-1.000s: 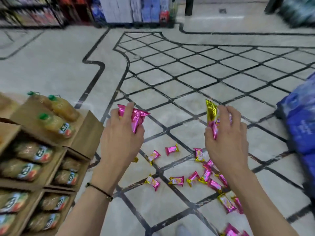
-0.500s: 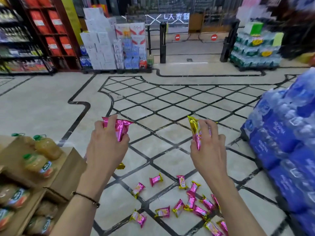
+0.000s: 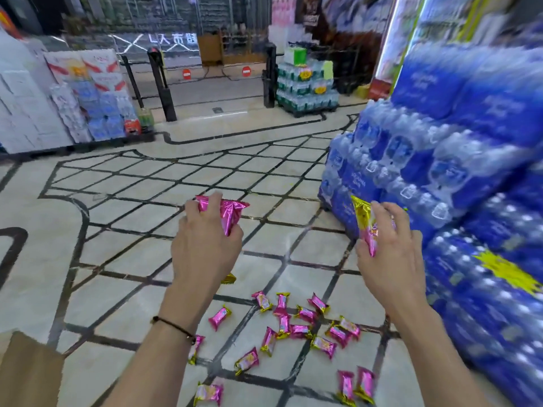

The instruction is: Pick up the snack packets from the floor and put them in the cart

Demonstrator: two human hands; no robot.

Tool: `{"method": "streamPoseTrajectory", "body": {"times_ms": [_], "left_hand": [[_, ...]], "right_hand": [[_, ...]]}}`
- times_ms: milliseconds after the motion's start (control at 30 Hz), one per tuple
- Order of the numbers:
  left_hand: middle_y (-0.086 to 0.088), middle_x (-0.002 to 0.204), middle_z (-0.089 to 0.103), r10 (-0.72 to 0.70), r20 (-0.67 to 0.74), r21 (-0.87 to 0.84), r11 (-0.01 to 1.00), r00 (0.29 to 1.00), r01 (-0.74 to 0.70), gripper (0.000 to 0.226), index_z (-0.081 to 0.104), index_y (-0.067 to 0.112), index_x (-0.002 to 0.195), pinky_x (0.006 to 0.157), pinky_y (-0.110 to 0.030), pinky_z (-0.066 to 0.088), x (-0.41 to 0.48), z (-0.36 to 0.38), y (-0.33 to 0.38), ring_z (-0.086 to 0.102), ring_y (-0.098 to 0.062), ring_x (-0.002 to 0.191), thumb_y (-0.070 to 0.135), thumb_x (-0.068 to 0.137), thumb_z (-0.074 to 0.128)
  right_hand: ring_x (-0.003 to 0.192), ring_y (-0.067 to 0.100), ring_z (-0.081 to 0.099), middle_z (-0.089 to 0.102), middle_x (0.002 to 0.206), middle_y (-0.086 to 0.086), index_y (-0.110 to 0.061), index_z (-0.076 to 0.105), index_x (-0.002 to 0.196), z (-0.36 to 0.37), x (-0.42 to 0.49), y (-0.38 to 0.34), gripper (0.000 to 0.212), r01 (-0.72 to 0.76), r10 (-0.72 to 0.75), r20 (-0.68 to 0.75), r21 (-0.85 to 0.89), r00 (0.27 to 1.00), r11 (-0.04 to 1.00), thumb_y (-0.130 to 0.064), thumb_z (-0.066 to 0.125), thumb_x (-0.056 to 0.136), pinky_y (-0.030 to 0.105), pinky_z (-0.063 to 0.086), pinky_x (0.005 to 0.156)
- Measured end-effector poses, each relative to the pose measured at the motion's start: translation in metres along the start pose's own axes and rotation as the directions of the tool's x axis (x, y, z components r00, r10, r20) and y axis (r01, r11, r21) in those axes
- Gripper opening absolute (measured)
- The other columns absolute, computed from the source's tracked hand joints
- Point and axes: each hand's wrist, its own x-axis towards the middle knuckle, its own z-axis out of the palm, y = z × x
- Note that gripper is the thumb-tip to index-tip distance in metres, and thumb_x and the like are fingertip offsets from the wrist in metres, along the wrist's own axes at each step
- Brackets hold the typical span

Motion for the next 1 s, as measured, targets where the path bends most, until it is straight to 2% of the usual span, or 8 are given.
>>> {"method": "streamPoseTrajectory", "body": {"times_ms": [200, 400, 533, 667, 767, 900, 1000], "left_hand": [[-0.014, 0.130, 0.044, 0.221, 0.158, -0.107, 0.973, 0.962, -0.206, 0.063, 0.036, 0.026, 0.149, 0.084, -0.049, 0.050, -0.031, 0.022, 0.058, 0.053, -0.039, 0.110, 0.039, 0.092, 0.060], [-0.014, 0.132, 0.044, 0.487, 0.225, -0.260, 0.865, 0.844, -0.430, 0.063, 0.034, 0.027, 0.149, 0.088, -0.049, 0.049, -0.093, 0.043, 0.155, 0.054, -0.038, 0.113, 0.043, 0.093, 0.059], [-0.013, 0.130, 0.044, 0.643, 0.249, -0.347, 0.758, 0.725, -0.553, 0.065, 0.031, 0.028, 0.150, 0.087, -0.047, 0.050, -0.155, 0.053, 0.221, 0.056, -0.039, 0.110, 0.043, 0.093, 0.060], [-0.014, 0.127, 0.044, 0.770, 0.250, -0.425, 0.631, 0.587, -0.649, 0.067, 0.033, 0.027, 0.152, 0.085, -0.049, 0.049, -0.238, 0.063, 0.294, 0.056, -0.042, 0.108, 0.041, 0.093, 0.060], [-0.012, 0.126, 0.044, 0.832, 0.278, -0.509, 0.551, 0.480, -0.661, 0.063, 0.034, 0.029, 0.150, 0.081, -0.048, 0.047, -0.321, 0.070, 0.350, 0.057, -0.041, 0.108, 0.042, 0.093, 0.059], [-0.010, 0.132, 0.041, 0.894, 0.308, -0.610, 0.448, 0.325, -0.653, 0.064, 0.033, 0.032, 0.150, 0.081, -0.047, 0.046, -0.443, 0.077, 0.416, 0.056, -0.039, 0.112, 0.042, 0.092, 0.059], [-0.011, 0.129, 0.043, 0.924, 0.298, -0.660, 0.380, 0.239, -0.647, 0.064, 0.035, 0.030, 0.150, 0.083, -0.048, 0.047, -0.529, 0.080, 0.461, 0.056, -0.040, 0.110, 0.041, 0.093, 0.060]], "right_hand": [[0.109, 0.042, 0.050, 0.035, 0.151, 0.000, -0.022, 0.040, 0.147, -0.066, -0.073, 0.056, 0.062, -0.228, 0.213, -0.117, -0.131, 0.970, 0.965, -0.018, 0.063, 0.089, 0.050, 0.043, 0.091], [0.110, 0.042, 0.052, 0.037, 0.148, 0.003, -0.019, 0.043, 0.145, -0.153, -0.148, 0.116, 0.062, -0.437, 0.375, -0.287, -0.191, 0.881, 0.879, -0.017, 0.064, 0.087, 0.050, 0.047, 0.091], [0.113, 0.042, 0.051, 0.038, 0.149, 0.005, -0.019, 0.041, 0.146, -0.213, -0.211, 0.157, 0.065, -0.582, 0.485, -0.373, -0.218, 0.791, 0.783, -0.016, 0.065, 0.086, 0.052, 0.047, 0.095], [0.101, 0.040, 0.052, 0.037, 0.147, 0.001, -0.022, 0.042, 0.145, -0.278, -0.281, 0.200, 0.064, -0.709, 0.574, -0.452, -0.221, 0.682, 0.669, -0.016, 0.066, 0.086, 0.048, 0.048, 0.090], [0.103, 0.037, 0.052, 0.039, 0.145, 0.000, -0.022, 0.043, 0.142, -0.331, -0.345, 0.238, 0.060, -0.769, 0.595, -0.505, -0.263, 0.625, 0.583, -0.017, 0.065, 0.086, 0.044, 0.044, 0.089], [0.109, 0.038, 0.049, 0.036, 0.149, 0.002, -0.023, 0.038, 0.146, -0.405, -0.444, 0.294, 0.063, -0.881, 0.673, -0.576, -0.223, 0.464, 0.417, -0.020, 0.065, 0.089, 0.046, 0.044, 0.090], [0.107, 0.040, 0.051, 0.034, 0.150, 0.002, -0.021, 0.038, 0.146, -0.454, -0.508, 0.330, 0.063, -0.922, 0.688, -0.616, -0.210, 0.383, 0.325, -0.022, 0.064, 0.088, 0.049, 0.048, 0.090]]}}
